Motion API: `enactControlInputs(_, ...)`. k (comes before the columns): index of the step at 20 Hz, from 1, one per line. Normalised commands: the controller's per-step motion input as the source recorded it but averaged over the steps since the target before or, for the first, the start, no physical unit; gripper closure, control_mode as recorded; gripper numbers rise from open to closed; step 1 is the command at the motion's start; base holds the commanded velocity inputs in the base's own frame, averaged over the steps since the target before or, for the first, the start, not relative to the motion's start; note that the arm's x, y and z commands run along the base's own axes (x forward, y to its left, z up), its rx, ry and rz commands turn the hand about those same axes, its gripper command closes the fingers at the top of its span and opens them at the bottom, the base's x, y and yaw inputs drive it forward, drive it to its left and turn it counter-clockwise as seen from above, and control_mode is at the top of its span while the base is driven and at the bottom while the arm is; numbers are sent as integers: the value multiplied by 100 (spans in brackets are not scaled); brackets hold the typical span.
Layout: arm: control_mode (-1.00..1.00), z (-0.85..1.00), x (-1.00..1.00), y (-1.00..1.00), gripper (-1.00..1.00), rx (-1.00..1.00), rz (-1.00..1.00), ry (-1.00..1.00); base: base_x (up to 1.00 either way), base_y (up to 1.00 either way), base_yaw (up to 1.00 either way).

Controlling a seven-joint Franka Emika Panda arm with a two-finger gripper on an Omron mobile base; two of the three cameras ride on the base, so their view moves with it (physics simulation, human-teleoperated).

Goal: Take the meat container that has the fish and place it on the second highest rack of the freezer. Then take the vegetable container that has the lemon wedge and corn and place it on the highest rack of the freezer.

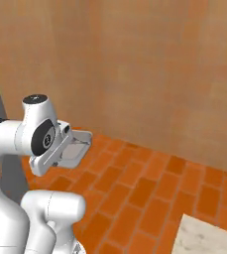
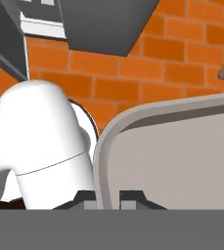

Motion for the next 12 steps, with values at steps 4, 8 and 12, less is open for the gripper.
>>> enactControlInputs(4,100,0,0,0,100,0,0,0,2,-2,90)
enactControlInputs(8,100,0,0,0,100,0,0,0,6,-21,82)
enactControlInputs(12,100,0,0,0,100,0,0,0,5,-38,78)
